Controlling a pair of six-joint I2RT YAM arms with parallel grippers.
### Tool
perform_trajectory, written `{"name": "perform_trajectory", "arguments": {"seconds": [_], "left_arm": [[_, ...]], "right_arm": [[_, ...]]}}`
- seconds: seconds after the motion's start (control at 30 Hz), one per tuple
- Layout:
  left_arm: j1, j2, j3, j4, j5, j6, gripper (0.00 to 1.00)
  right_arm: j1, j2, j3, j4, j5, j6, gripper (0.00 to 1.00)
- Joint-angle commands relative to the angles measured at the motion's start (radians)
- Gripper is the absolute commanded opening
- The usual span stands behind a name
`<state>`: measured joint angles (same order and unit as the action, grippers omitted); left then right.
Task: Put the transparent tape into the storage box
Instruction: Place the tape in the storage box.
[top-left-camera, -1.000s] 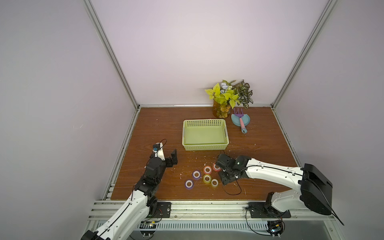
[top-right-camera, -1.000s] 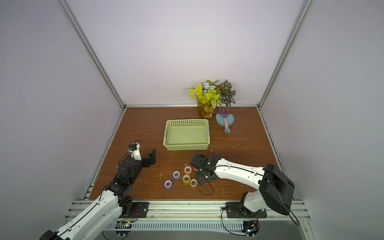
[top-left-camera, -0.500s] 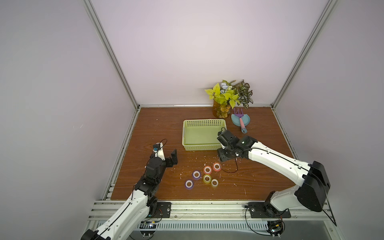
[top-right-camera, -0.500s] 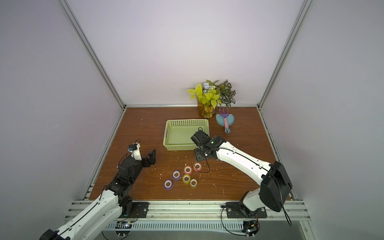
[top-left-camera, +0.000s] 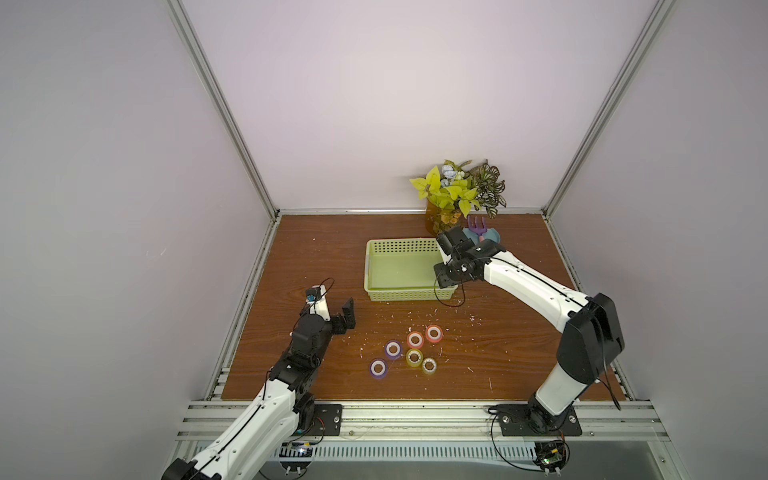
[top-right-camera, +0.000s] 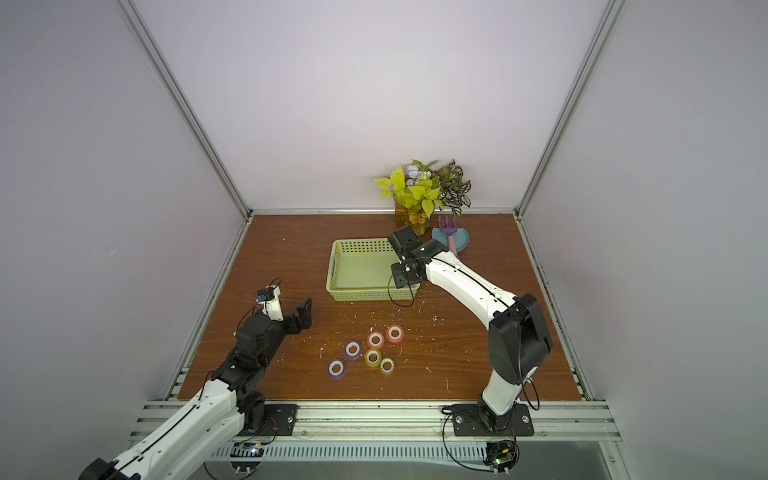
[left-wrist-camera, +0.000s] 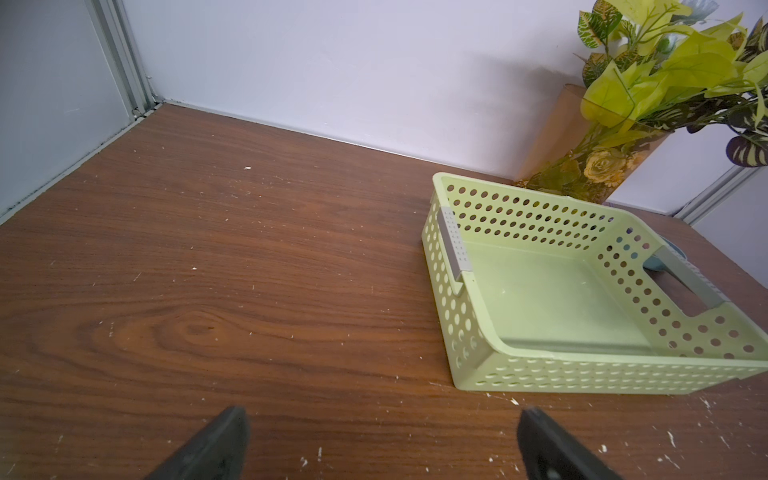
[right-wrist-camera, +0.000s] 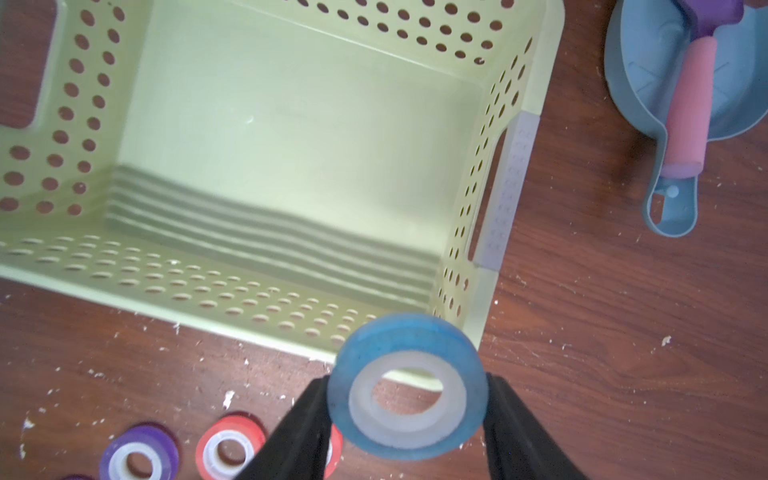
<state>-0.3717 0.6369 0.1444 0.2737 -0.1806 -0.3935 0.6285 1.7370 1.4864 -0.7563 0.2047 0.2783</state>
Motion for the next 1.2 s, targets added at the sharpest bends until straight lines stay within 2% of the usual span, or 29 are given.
{"name": "perform_trajectory", "arguments": {"seconds": [0.0,0.2,0.4,0.97,1.17], "left_arm": [[-0.001,-0.002,-0.010,0.023,-0.007,-0.004,1.00],[-0.001,-0.001,-0.011,0.022,-0.008,-0.004,1.00],[-0.001,-0.001,-0.010,0.024,-0.008,-0.004,1.00],[-0.001,0.001,-0.011,0.027,-0.007,-0.003,1.00],[-0.001,0.001,-0.011,0.027,-0.006,-0.003,1.00]], "right_arm": [[-0.013,0.054,0.083,0.006,0.000,-0.046,0.57],[-0.022,0.197,0.206,-0.027,-0.011,-0.063,0.57],[-0.025,0.288,0.235,-0.043,-0.008,-0.068,0.56],[-0.033,0.355,0.211,-0.028,-0.036,-0.071,0.57],[-0.035,0.348,0.220,-0.037,-0.034,-0.071,0.63]]}}
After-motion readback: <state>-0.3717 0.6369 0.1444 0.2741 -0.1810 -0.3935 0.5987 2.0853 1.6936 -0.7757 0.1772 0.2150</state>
